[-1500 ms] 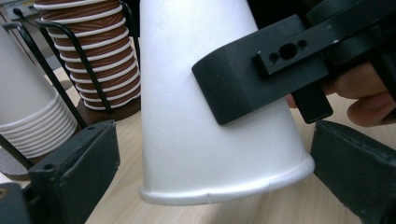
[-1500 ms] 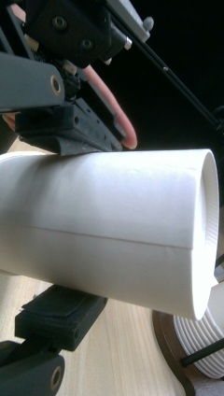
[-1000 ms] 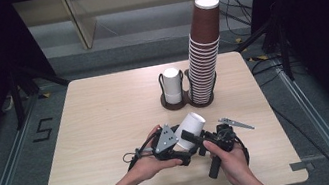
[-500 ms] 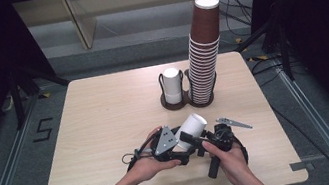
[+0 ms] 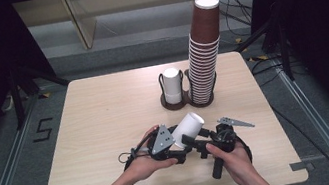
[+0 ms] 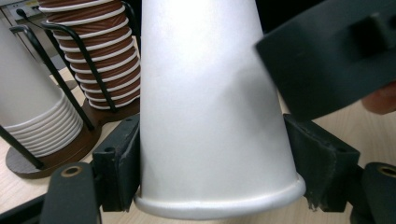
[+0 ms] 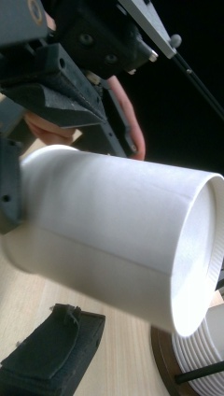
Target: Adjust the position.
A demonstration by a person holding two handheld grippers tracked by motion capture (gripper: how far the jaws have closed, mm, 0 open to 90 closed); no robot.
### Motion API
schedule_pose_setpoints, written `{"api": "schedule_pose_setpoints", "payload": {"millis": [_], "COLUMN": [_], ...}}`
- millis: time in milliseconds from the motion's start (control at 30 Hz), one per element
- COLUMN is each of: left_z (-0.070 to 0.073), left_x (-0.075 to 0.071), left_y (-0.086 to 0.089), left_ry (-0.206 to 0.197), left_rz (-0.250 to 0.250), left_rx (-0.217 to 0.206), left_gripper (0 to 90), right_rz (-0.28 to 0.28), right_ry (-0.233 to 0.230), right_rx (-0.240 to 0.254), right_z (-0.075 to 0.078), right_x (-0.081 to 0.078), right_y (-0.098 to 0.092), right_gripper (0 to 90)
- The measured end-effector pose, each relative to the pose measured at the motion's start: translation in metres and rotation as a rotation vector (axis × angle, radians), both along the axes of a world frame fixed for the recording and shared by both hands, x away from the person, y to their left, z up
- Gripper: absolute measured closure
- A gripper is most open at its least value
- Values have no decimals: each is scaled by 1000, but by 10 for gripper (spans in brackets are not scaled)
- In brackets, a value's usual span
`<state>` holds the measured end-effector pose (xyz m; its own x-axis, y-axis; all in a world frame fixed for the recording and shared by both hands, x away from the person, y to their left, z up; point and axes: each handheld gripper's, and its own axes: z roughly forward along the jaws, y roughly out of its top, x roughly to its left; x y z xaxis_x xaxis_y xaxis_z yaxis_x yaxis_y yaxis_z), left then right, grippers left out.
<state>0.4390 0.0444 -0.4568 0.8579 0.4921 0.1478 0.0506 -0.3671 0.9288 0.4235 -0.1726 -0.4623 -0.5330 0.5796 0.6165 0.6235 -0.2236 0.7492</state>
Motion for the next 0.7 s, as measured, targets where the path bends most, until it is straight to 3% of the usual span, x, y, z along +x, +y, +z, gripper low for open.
{"api": "schedule_pose_setpoints", "payload": {"millis": [67, 133, 167, 267, 300, 367, 467, 633, 667, 700], "left_z": [1, 2, 2, 4, 5, 6, 9, 11, 11, 11], "left_x": [1, -1, -1, -1, -1, -2, -3, -4, -5, -5], "left_y": [2, 5, 5, 9, 13, 15, 20, 27, 29, 30], "left_ry": [-12, 20, 20, 24, 22, 24, 33, 33, 32, 31], "left_rz": [-4, 7, 7, 10, 7, 10, 9, -1, -7, -10], "left_rx": [9, 1, 1, 11, 14, 24, 39, 73, 87, 92], "left_gripper": [250, 250, 250, 250, 250, 251, 250, 250, 251, 251], "right_rz": [9, 18, 25, 50, 71, 81, 111, 156, 175, 197], "right_ry": [-13, 8, -20, -40, -60, -70, -100, -106, -144, -143], "right_rx": [-10, -8, -39, -53, -96, -107, -200, -266, -339, -344], "right_z": [-1, 0, 0, 0, 0, 0, -2, -3, -4, -6], "right_x": [-2, -5, -4, -6, -7, -7, -6, -7, -4, -2], "right_y": [-3, -6, -9, -13, -17, -19, -28, -33, -37, -37], "right_gripper": [57, 57, 59, 60, 62, 62, 66, 80, 94, 102]}}
